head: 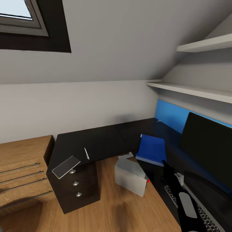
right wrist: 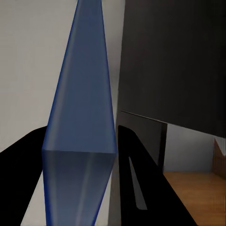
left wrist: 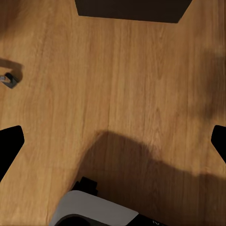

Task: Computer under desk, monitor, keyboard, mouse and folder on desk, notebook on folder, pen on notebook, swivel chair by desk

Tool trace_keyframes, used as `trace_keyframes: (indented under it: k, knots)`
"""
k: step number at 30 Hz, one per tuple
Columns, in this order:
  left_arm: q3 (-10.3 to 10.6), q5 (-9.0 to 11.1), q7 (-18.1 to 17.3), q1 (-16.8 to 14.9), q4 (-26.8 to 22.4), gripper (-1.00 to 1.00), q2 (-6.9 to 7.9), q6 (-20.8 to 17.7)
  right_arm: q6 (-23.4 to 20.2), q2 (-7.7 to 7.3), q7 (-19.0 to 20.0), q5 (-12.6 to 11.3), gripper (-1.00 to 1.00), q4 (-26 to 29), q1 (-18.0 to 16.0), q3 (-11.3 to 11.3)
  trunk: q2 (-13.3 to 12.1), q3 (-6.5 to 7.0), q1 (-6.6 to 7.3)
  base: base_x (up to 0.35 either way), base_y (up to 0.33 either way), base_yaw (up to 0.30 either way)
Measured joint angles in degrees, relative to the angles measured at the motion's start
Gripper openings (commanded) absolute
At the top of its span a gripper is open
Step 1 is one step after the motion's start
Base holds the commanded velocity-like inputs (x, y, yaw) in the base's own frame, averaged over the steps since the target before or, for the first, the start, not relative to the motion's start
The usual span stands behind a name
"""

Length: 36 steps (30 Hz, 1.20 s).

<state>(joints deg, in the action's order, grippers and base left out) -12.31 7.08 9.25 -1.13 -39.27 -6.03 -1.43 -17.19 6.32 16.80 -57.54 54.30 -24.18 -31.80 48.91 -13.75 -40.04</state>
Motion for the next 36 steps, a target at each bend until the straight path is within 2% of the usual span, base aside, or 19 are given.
trace_keyframes:
  k: [17,25,33,36]
  knots:
    - [0.0,-0.1,-0.1,0.0,0.0,1.0,0.0,0.1,-0.5,-0.56,0.2,0.2,-1.0,-0.7,0.0,0.1,0.0,-0.02,0.0,0.004,0.0,-0.01]
    - [0.1,-0.1,-0.1,0.0,0.0,1.0,0.06,0.1,-0.6,-0.48,0.3,-0.1,-1.0,-2.6,0.0,0.0,0.0,-0.02,0.02,0.191,-0.083,0.0]
    - [0.0,0.0,0.0,0.0,-0.1,1.0,0.09,0.0,0.0,-0.42,0.1,0.0,-1.0,-3.4,0.0,0.0,0.0,-0.02,0.0,0.038,-0.021,0.0]
    - [0.0,0.1,0.0,0.0,-0.1,1.0,0.09,0.0,1.7,-0.53,0.0,0.2,-1.0,-3.5,0.0,0.1,0.0,-0.02,0.0,0.004,-0.002,0.0]
